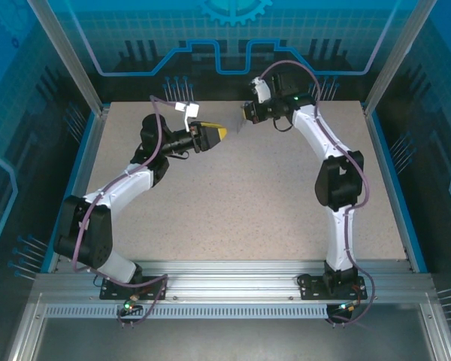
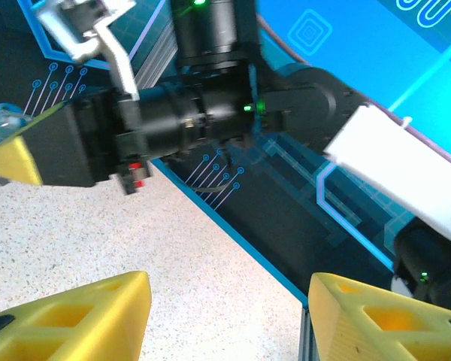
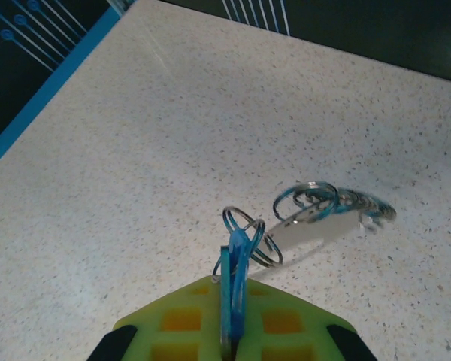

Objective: Put the keys on the keyring

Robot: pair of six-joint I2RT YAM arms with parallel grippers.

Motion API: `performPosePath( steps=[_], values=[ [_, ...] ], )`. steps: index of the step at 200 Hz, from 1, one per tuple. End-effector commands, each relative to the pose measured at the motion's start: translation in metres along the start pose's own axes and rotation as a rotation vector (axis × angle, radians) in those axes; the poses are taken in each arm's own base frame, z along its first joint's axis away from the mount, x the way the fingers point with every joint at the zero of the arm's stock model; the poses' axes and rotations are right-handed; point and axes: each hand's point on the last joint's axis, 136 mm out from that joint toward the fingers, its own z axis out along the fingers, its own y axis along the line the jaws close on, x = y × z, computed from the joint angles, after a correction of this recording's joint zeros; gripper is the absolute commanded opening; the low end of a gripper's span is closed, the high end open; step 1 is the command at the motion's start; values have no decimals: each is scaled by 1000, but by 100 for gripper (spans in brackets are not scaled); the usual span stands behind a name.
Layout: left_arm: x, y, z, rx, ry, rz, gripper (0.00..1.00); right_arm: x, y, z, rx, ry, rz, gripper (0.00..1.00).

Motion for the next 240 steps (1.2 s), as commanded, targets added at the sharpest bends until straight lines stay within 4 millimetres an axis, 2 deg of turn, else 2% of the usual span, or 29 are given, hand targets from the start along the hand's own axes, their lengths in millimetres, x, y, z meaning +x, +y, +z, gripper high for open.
performPosePath(
  steps=[1,19,35,95,175,233,240],
  values=[
    [1,9,2,-8,9,8,59,7,-26,9,12,17,88,0],
    [2,11,4,-8,11,-6,59,24,-40,15,24,39,134,0],
    [2,12,4,-5,11,-16,59,42,-44,16,30,58,154,0],
    [13,10,4,-9,32,-46,59,109,-38,3,68,132,236,0],
    [26,11,7,-40,79,-40,59,185,-28,-12,163,270,310,0],
    [32,10,8,-52,114,-32,60,240,-14,-23,228,382,320,0],
    [33,10,9,-55,121,-32,60,246,-9,-25,227,398,316,5]
  ],
)
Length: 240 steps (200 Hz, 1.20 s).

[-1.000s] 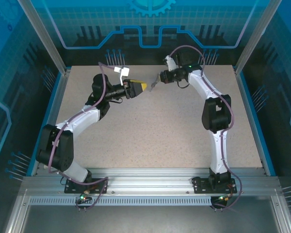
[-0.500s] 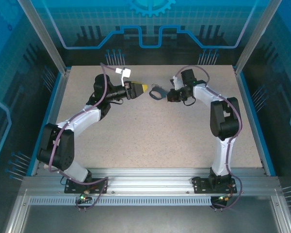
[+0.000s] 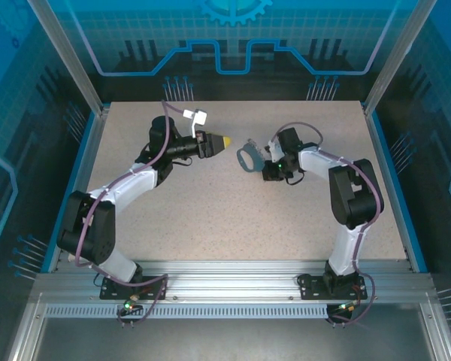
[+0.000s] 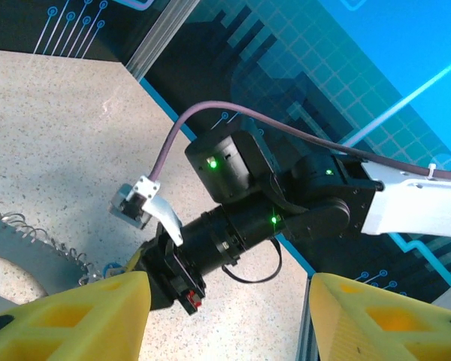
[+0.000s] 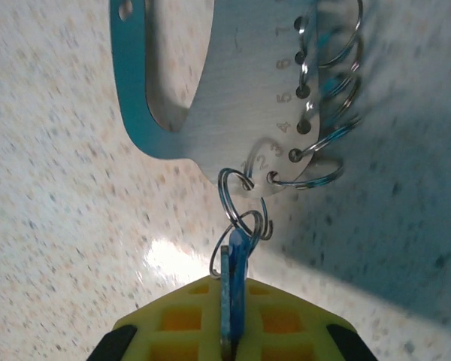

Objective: Put the keys on the keyring

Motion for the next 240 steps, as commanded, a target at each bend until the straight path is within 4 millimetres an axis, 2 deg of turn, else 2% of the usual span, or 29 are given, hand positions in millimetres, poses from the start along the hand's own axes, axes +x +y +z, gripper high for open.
performPosePath(
  steps=[1,23,44,65,69,87,98,108,112,117,124,129,147,184,212,218,240],
  values=[
    [-5,-12,-1,1,5,53,60,14,7,-11,33,8,-11,6],
    [-3,-15,2,0,17,59,60,41,21,-17,36,44,-46,30],
    [-3,-19,3,1,21,68,60,56,40,-46,-20,-5,-47,46],
    [-6,-24,2,1,13,74,61,52,43,-90,-35,-125,-27,63],
    [-6,-25,1,0,11,75,61,49,42,-100,-38,-150,-17,70],
    [-10,-31,-3,-7,-4,75,63,38,41,-134,-49,-236,3,81],
    [-12,-34,-7,-19,-15,82,67,31,35,-150,-24,-288,13,91],
    [-14,-36,-12,-42,-28,89,73,24,28,-162,12,-334,23,94],
    [-15,-37,-14,-54,-33,94,75,21,25,-166,31,-351,30,100],
    [-16,-37,-17,-72,-38,99,78,18,21,-172,51,-373,39,100],
    [-17,-37,-22,-102,-48,112,96,13,15,-179,76,-401,53,100],
    [-18,-36,-26,-131,-57,121,99,9,10,-183,94,-420,65,100],
    [-23,-26,-46,-270,-109,164,99,-1,-10,-198,185,-481,109,100],
    [-30,8,-110,-609,-271,285,99,-11,-61,-220,359,-624,231,100],
    [-17,38,-154,-822,-336,409,99,-14,-97,-223,473,-743,287,100],
    [-13,44,-161,-853,-345,435,99,-8,-107,-214,506,-742,295,100],
    [5,76,-187,-989,-363,445,99,-4,-128,-205,591,-775,304,100]
  ],
)
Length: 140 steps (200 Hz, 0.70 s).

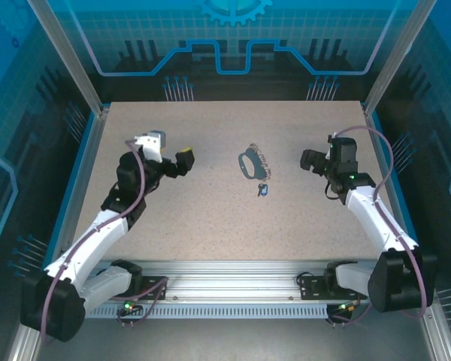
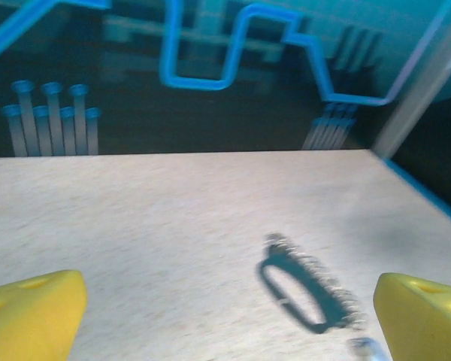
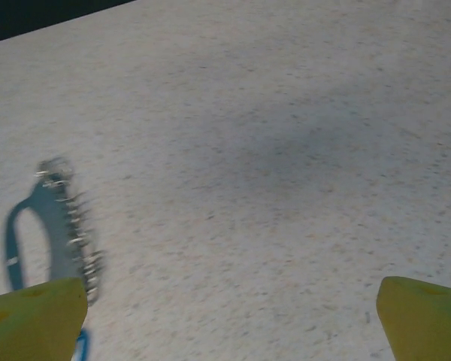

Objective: Put the keys on the keyring

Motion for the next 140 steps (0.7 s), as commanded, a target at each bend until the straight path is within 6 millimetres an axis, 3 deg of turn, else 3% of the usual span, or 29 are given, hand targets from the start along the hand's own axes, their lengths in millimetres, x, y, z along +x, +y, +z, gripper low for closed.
performPosePath(
  steps=[1,57,103,140],
  values=[
    [12,52,-7,-228,-48,106,99,-15,-26,14,128,-135,26,100],
    [83,129,-8,-406,16,35,99,1,-42,43,208,-170,-105,100],
    [109,146,9,-389,29,8,99,17,-45,57,175,-224,-144,100],
    [121,152,16,-363,15,-7,99,22,-26,63,58,-279,-172,100]
  ],
)
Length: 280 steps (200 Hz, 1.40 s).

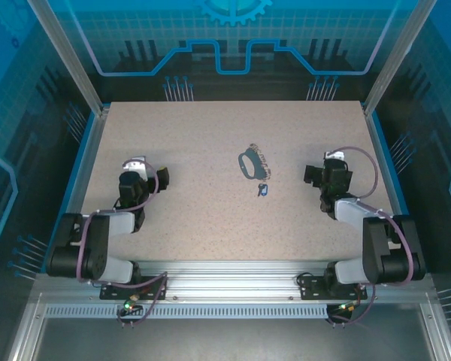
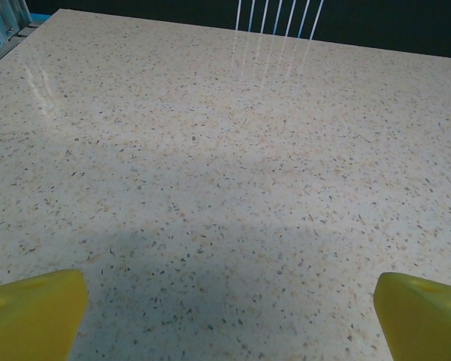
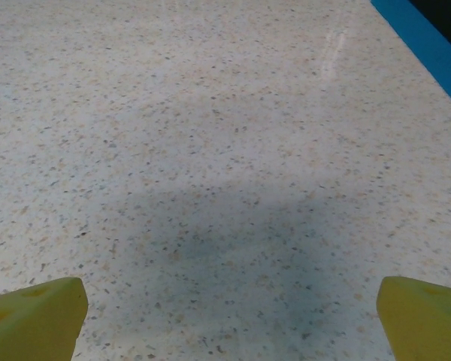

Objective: Put the keys on the keyring

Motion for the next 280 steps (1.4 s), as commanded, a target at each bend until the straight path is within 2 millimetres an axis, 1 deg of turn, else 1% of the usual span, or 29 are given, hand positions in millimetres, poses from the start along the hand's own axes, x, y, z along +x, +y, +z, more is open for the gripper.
performPosePath(
  steps=[1,13,20,31,42,48,57,65,75,140,280],
  values=[
    [-12,-4,2,54,-91,-17,99,-22,12,0,-81,-129,-6,100],
    [-7,-5,4,62,-91,-12,99,-22,22,-2,-135,-144,-37,100],
    [-9,-6,5,67,-103,-10,99,-22,29,-3,-174,-160,-57,100],
    [-6,-9,7,81,-66,-4,99,-18,40,-5,-236,-181,-89,99],
    [-6,-13,9,103,-62,6,99,-8,43,-2,-249,-194,-93,98],
    [-6,-14,10,110,-53,8,99,-11,44,-2,-252,-227,-97,99],
    [-6,-16,11,120,-50,13,99,-8,47,-2,-269,-185,-108,98],
    [-4,-18,12,130,-31,17,99,-11,52,1,-287,-191,-120,98],
    [-4,-22,16,145,-8,33,99,-10,54,1,-297,-174,-130,99],
    [-3,-23,20,136,12,38,99,-9,56,3,-288,-160,-140,100],
    [-3,-23,18,133,1,47,99,-9,57,2,-271,-170,-158,100]
  ],
)
